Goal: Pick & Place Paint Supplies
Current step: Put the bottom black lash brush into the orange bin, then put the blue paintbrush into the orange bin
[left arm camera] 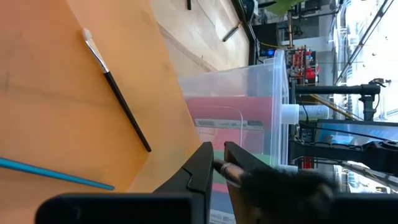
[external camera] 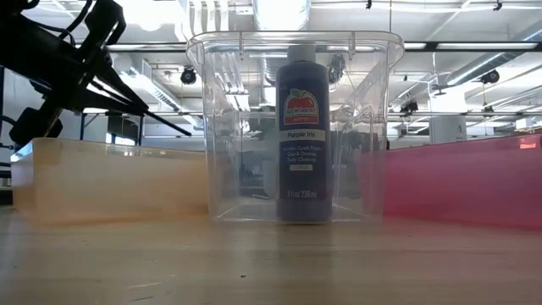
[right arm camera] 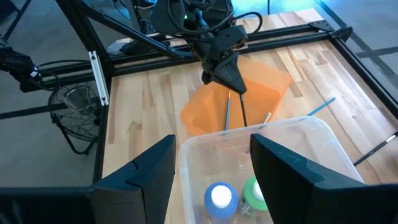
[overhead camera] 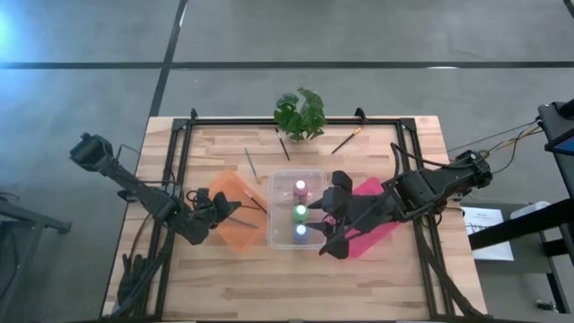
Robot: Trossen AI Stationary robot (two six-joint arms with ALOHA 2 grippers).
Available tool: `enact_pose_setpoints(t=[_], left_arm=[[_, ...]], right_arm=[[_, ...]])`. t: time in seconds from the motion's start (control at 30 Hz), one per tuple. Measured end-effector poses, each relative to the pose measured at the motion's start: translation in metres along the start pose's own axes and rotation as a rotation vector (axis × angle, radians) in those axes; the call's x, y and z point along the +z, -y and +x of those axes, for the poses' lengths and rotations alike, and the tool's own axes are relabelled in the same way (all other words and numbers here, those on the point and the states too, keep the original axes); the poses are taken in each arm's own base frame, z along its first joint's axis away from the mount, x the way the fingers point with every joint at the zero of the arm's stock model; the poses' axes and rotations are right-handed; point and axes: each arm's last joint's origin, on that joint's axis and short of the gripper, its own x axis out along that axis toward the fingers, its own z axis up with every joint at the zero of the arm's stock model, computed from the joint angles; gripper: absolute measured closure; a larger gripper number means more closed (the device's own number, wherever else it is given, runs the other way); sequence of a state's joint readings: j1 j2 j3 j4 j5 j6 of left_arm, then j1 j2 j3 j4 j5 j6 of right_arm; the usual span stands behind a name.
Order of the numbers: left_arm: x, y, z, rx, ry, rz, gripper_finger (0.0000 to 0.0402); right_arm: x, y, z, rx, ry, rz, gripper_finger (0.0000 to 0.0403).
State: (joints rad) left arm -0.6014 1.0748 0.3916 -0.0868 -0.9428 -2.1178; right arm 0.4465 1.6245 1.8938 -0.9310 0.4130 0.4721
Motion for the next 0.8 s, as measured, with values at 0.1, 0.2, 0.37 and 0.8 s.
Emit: enact_pose_setpoints(t=[0.1,0.2,0.37,0.8], left_arm=[[0.0,0.0,0.0,-0.001,-0.001,0.0,0.035],[0.0,0.002,0.0,-0.009,-0.006,0.008,0.035],[0.001,0.005,-0.003,-0.022,-0.011,0.014,0.035],[0.008,0.031,-0.015,-0.167,0.019,0.093,0.035]], right_arm=[[0.0,0.0,0.0,-0.002,0.001,0.0,0.02],[0.0,0.0,0.0,-0.002,0.001,0.0,0.02],[0.0,0.0,0.0,-0.002,0.001,-0.003,0.0201],[0.0,0.0,0.0,-0.006,0.003,-0.007,0.0201]])
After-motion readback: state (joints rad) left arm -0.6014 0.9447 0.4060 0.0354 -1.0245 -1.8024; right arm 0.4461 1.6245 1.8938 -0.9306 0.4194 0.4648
